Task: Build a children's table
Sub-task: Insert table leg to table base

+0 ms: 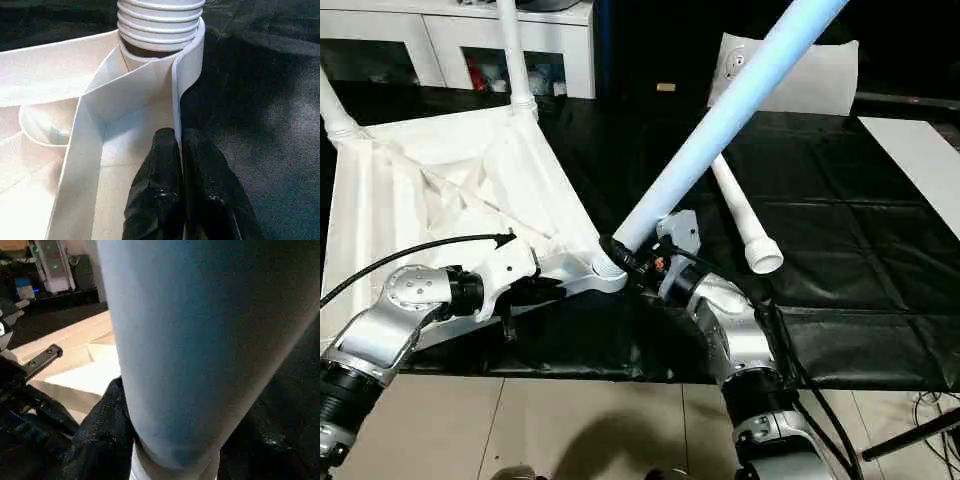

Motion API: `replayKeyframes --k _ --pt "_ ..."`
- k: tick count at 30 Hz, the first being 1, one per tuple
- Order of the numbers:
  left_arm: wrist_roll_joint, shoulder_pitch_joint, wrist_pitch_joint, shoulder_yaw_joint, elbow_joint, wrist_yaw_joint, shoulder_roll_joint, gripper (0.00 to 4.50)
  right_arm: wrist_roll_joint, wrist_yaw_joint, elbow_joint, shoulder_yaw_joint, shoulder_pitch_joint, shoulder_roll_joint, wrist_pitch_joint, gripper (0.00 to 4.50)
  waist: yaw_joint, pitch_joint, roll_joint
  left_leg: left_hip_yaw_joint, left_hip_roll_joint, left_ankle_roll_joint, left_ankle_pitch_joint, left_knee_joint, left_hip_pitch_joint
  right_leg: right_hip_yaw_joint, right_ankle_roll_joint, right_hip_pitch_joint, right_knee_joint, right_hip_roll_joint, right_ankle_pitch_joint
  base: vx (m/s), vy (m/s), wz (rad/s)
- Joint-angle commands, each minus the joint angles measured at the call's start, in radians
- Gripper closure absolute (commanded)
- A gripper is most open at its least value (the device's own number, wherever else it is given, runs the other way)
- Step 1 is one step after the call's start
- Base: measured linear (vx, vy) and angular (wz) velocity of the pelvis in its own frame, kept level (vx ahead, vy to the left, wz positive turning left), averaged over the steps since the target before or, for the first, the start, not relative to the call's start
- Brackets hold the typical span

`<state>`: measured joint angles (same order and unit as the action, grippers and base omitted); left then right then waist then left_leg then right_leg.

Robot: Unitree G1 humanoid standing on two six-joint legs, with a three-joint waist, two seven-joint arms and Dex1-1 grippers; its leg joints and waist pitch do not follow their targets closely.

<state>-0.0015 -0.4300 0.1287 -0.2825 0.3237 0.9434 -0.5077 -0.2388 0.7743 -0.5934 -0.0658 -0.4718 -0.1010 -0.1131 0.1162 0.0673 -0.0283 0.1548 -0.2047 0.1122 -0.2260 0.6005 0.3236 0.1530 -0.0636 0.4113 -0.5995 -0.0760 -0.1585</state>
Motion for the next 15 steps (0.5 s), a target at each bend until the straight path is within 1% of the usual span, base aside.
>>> replayKeyframes --k 1,2,3,4,5,6,7,8,9,10,11,12,14,15 --pt "0.02 -0.019 -0.028 0.004 0.009 0.0 -0.015 4.5 0.056 -0.003 -0.026 -0.004 0.016 -0.053 0.009 2.6 -0.004 -0.077 0.015 0.0 -0.028 -0.045 -0.079 -0.072 0.014 -0.075 -0.062 -0.07 0.08 -0.081 -0.351 0.0 0.0 0.0" --pt "0.023 -0.02 -0.036 -0.002 0.01 0.009 -0.018 4.5 0.073 0.0 -0.029 -0.022 0.005 -0.058 0.008 2.6 -0.005 -0.078 0.019 -0.001 -0.028 -0.044 -0.078 -0.071 0.015 -0.075 -0.065 -0.07 0.079 -0.081 -0.345 0.0 0.0 0.0" --pt "0.025 -0.021 -0.042 -0.006 0.011 0.015 -0.02 4.5 0.084 0.002 -0.029 -0.034 -0.002 -0.061 0.007 2.6 -0.006 -0.077 0.017 0.0 -0.027 -0.044 -0.078 -0.071 0.015 -0.075 -0.068 -0.071 0.079 -0.079 -0.339 0.0 0.0 0.0" --pt "0.025 -0.021 -0.042 -0.006 0.011 0.015 -0.02 4.5 0.084 0.002 -0.029 -0.034 -0.002 -0.061 0.007 2.6 -0.006 -0.077 0.016 0.0 -0.027 -0.044 -0.082 -0.071 0.015 -0.075 -0.069 -0.071 0.079 -0.08 -0.34 0.0 0.0 0.0" --pt "0.031 -0.022 -0.049 -0.013 0.013 0.022 -0.023 4.5 0.1 0.007 -0.038 -0.051 -0.016 -0.063 0.011 2.6 -0.006 -0.077 0.017 0.0 -0.027 -0.045 -0.083 -0.071 0.014 -0.076 -0.07 -0.071 0.079 -0.081 -0.342 0.0 0.0 0.0" --pt "0.037 -0.025 -0.058 -0.021 0.016 0.029 -0.027 4.5 0.116 0.016 -0.046 -0.071 -0.028 -0.065 0.017 2.6 -0.007 -0.078 0.01 0.001 -0.027 -0.045 -0.081 -0.071 0.016 -0.076 -0.068 -0.072 0.078 -0.08 -0.343 0.0 0.0 0.0" --pt "0.037 -0.025 -0.058 -0.021 0.016 0.029 -0.027 4.5 0.116 0.016 -0.046 -0.071 -0.028 -0.065 0.017 2.6 -0.007 -0.077 0.013 0.0 -0.026 -0.046 -0.081 -0.071 0.017 -0.075 -0.067 -0.073 0.078 -0.08 -0.348 0.0 0.0 0.0" --pt "0.047 -0.03 -0.071 -0.034 0.022 0.044 -0.033 4.5 0.134 0.032 -0.062 -0.095 -0.049 -0.067 0.031 2.6 -0.007 -0.077 0.011 0.001 -0.027 -0.047 -0.084 -0.071 0.014 -0.076 -0.066 -0.071 0.079 -0.08 -0.353 0.0 0.0 0.0" --pt "0.051 -0.033 -0.077 -0.039 0.025 0.052 -0.036 4.5 0.141 0.04 -0.07 -0.105 -0.058 -0.067 0.038 2.6 -0.009 -0.076 0.012 0.0 -0.025 -0.047 -0.085 -0.071 0.016 -0.074 -0.064 -0.072 0.079 -0.079 -0.361 0.0 0.0 0.0" --pt "0.048 -0.037 -0.081 -0.047 0.023 0.076 -0.041 4.5 0.151 0.062 -0.074 -0.123 -0.068 -0.069 0.049 2.6 -0.009 -0.076 0.009 0.0 -0.025 -0.046 -0.086 -0.071 0.015 -0.075 -0.061 -0.072 0.08 -0.081 -0.369 0.0 0.0 0.0" --pt "0.047 -0.039 -0.083 -0.05 0.023 0.085 -0.043 4.5 0.152 0.069 -0.076 -0.128 -0.071 -0.069 0.052 2.6 -0.009 -0.075 0.01 0.001 -0.025 -0.047 -0.089 -0.071 0.014 -0.076 -0.06 -0.071 0.081 -0.081 -0.377 0.0 0.0 0.0" --pt "0.039 -0.049 -0.085 -0.057 0.026 0.116 -0.046 4.5 0.154 0.099 -0.077 -0.145 -0.078 -0.071 0.06 2.6 -0.01 -0.074 0.012 0.001 -0.026 -0.046 -0.102 -0.072 0.013 -0.075 -0.056 -0.07 0.085 -0.082 -0.394 0.0 0.0 0.0" --pt "0.038 -0.051 -0.086 -0.059 0.027 0.123 -0.046 4.5 0.154 0.107 -0.076 -0.149 -0.079 -0.072 0.061 2.6 -0.01 -0.074 0.011 -0.001 -0.029 -0.042 -0.111 -0.073 0.01 -0.075 -0.053 -0.07 0.086 -0.082 -0.398 0.0 0.0 0.0" --pt "0.034 -0.059 -0.09 -0.062 0.031 0.141 -0.047 4.5 0.154 0.125 -0.076 -0.161 -0.082 -0.074 0.065 2.6 -0.01 -0.073 0.011 -0.001 -0.03 -0.04 -0.116 -0.074 0.01 -0.075 -0.054 -0.07 0.085 -0.082 -0.399 0.0 0.0 0.0"
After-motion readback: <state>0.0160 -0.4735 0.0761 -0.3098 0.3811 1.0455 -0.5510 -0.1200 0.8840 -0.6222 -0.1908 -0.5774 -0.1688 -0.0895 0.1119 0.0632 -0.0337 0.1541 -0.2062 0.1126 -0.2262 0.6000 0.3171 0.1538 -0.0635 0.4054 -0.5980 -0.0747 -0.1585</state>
